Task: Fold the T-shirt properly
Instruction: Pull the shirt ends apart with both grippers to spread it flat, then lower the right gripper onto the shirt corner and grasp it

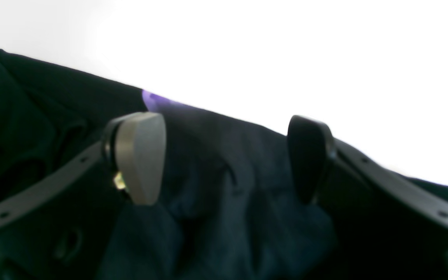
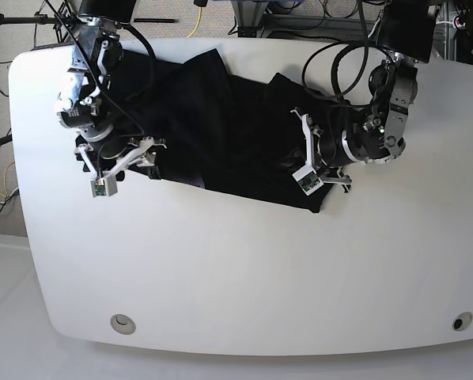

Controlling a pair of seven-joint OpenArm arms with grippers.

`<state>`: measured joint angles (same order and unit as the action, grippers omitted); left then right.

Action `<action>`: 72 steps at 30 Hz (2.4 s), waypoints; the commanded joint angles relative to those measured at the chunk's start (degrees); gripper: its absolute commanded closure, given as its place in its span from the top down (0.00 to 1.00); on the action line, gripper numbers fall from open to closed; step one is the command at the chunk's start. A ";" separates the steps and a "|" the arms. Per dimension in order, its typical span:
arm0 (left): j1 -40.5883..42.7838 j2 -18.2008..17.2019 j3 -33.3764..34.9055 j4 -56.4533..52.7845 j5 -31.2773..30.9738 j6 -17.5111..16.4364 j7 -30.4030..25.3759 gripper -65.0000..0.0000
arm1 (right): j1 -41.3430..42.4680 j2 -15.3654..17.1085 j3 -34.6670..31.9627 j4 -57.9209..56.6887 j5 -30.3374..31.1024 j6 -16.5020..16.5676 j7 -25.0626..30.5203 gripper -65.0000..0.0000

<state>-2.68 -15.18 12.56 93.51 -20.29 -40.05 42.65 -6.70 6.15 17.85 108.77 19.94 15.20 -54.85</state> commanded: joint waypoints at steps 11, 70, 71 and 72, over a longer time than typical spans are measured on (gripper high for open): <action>-2.47 1.86 -6.53 7.28 -0.41 0.05 4.60 0.00 | -4.07 -1.80 17.71 3.18 0.06 0.23 -1.19 0.72; -0.18 -4.12 -14.80 6.75 -0.06 0.05 4.25 0.00 | -9.26 -0.75 29.58 -13.87 24.06 9.02 -12.80 0.72; -0.18 -4.12 -14.80 6.75 -0.06 0.05 4.25 0.00 | -9.34 -0.75 29.58 -13.87 24.50 9.02 -13.15 0.72; -0.18 -4.12 -14.80 6.75 -0.06 0.05 4.25 0.00 | -9.34 -0.75 29.58 -13.87 24.76 9.02 -13.41 0.72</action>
<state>-1.89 -18.76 -1.98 99.46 -19.51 -39.94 48.18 -15.66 4.93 47.35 94.61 44.34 24.47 -66.52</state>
